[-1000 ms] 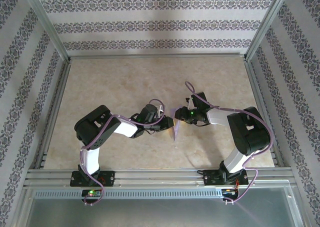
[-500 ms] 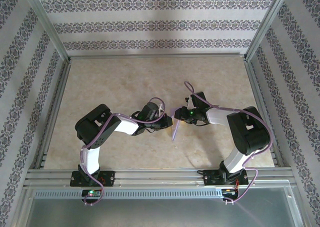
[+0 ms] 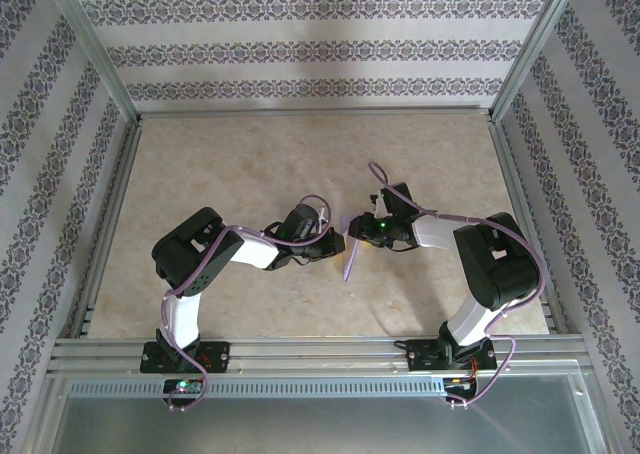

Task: Fold a paper plane with a square sheet of paper (fold left side to right side)
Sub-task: Fold the wing for the fifth time at the center of the table.

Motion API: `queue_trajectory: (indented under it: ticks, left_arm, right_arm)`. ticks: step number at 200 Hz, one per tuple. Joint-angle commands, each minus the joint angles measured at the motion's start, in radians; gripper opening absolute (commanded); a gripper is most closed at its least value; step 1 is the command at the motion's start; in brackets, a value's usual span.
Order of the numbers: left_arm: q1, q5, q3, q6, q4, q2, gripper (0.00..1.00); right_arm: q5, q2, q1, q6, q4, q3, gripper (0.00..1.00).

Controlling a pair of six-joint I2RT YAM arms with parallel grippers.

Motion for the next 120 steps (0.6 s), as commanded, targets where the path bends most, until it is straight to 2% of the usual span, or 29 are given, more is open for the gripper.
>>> queue_trajectory:
  ticks: [1,120]
  left_arm:
    - [-0.009,-0.062,-0.011,-0.012,-0.094,0.004,0.08]
    - [-0.041,-0.085,-0.010,-0.022,-0.112,-0.024,0.07]
  right_arm:
    - [0.007,0.001,0.007,0.014,-0.035,0.012,0.39]
    - [0.004,0.014,0.006,0.015,-0.033,0.004,0.38]
